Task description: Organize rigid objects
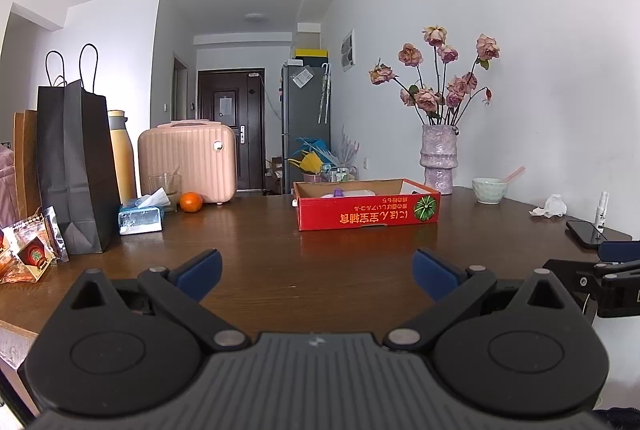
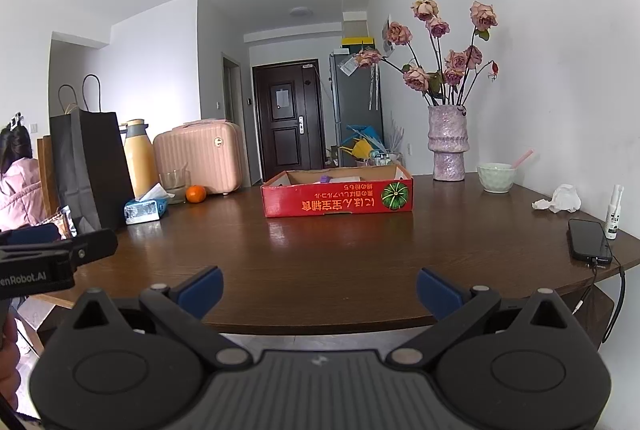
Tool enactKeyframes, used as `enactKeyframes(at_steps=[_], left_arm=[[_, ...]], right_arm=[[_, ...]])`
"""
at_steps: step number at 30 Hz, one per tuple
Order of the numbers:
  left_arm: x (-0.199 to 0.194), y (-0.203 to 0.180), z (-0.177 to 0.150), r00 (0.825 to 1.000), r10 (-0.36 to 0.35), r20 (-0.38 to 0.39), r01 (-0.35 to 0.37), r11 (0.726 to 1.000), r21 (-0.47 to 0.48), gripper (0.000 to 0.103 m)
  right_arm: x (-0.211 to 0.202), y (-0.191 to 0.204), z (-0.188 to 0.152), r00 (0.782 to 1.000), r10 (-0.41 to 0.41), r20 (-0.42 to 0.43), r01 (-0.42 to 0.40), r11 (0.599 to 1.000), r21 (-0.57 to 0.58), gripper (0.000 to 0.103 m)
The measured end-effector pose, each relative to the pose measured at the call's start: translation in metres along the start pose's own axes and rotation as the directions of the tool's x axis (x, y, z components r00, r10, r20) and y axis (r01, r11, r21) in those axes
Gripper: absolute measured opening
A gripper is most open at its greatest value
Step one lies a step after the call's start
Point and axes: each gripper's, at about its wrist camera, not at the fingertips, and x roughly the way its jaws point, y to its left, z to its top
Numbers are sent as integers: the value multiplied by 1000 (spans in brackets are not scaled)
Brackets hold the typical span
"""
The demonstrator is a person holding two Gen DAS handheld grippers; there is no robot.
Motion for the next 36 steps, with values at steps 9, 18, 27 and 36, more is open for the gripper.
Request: enactKeyframes(at_steps=[9,18,27,36], left_arm=[[0,1,0,1000,1,4,-1,1000,2,103],[-1,-1,0,1000,-5,9,5,1000,9,103],[-1,-1,0,1000,-6,10,6,1000,10,103],[-1,-1,0,1000,-6,10,6,1000,11,103]], right_arm=[[2,-2,0,1000,0,-8,1,1000,11,103],[3,-3,-2,1000,-2,-15,2,1000,14,103],[4,-4,-1,1000,-1,-24,1,1000,16,103],[4,-3,-1,1000,-1,-22,1,1000,14,103]])
